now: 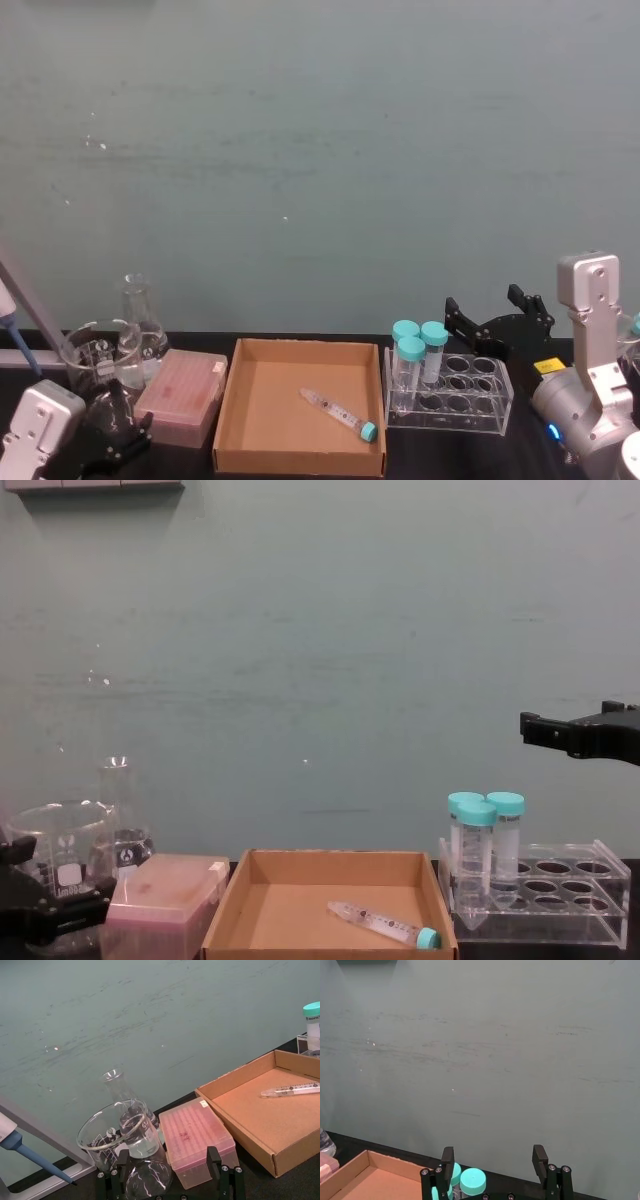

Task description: Use the right hand to move the test tube from the test tube rack into the box.

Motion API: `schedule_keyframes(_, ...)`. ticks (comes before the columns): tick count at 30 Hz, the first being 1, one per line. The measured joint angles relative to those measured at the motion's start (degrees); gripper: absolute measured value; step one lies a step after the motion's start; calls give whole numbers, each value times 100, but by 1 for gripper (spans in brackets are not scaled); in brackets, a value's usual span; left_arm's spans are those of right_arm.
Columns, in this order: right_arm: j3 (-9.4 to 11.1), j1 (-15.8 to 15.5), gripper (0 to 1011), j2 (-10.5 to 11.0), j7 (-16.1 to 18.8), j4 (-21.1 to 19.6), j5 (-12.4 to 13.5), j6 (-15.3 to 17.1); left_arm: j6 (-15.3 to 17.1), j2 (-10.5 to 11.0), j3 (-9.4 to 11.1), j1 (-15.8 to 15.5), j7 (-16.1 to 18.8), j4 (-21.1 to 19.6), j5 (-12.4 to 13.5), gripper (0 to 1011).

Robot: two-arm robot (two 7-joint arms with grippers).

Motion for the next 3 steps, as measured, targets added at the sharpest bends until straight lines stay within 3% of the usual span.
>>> schedule_keyframes(3, 0, 0, 1002, 1, -1, -1, 0, -2, 0, 0, 0, 0, 0, 0, 0, 1000)
